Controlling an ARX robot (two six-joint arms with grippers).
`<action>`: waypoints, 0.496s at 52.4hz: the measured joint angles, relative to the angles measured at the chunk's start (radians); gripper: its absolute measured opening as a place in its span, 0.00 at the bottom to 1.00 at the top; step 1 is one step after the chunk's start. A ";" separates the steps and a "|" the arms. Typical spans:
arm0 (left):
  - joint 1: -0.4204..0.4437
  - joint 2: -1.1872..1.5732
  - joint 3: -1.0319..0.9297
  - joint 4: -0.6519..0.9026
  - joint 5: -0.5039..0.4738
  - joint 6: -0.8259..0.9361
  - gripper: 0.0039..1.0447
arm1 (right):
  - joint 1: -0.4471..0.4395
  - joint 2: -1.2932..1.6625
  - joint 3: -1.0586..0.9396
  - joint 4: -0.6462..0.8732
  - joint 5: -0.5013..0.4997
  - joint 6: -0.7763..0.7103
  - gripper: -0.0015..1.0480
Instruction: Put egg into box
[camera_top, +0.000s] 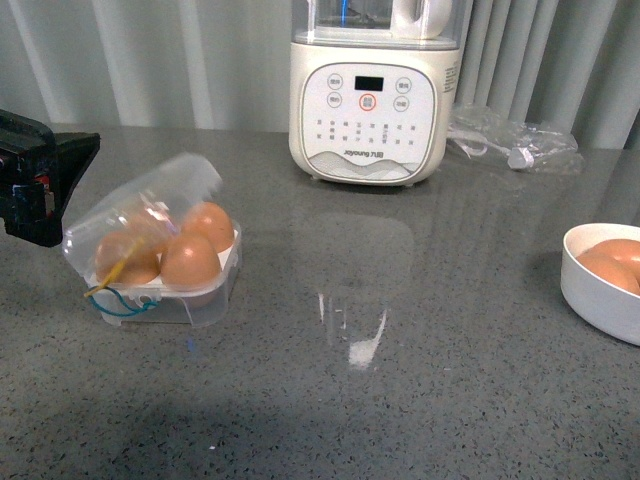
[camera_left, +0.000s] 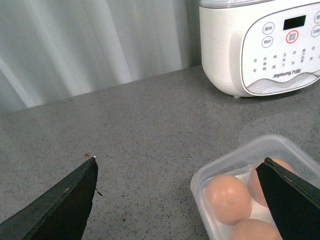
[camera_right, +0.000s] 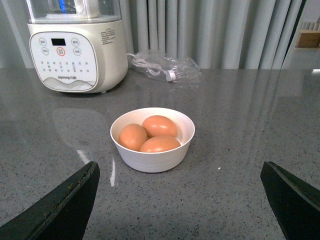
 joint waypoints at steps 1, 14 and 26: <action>0.000 -0.004 0.000 -0.002 -0.002 0.000 0.94 | 0.000 0.000 0.000 0.000 0.000 0.000 0.93; 0.090 -0.102 0.030 -0.123 0.023 -0.117 0.94 | 0.000 0.000 0.000 0.000 0.000 0.000 0.93; 0.228 -0.313 0.006 -0.343 0.066 -0.291 0.94 | 0.000 0.000 0.000 0.000 0.000 0.000 0.93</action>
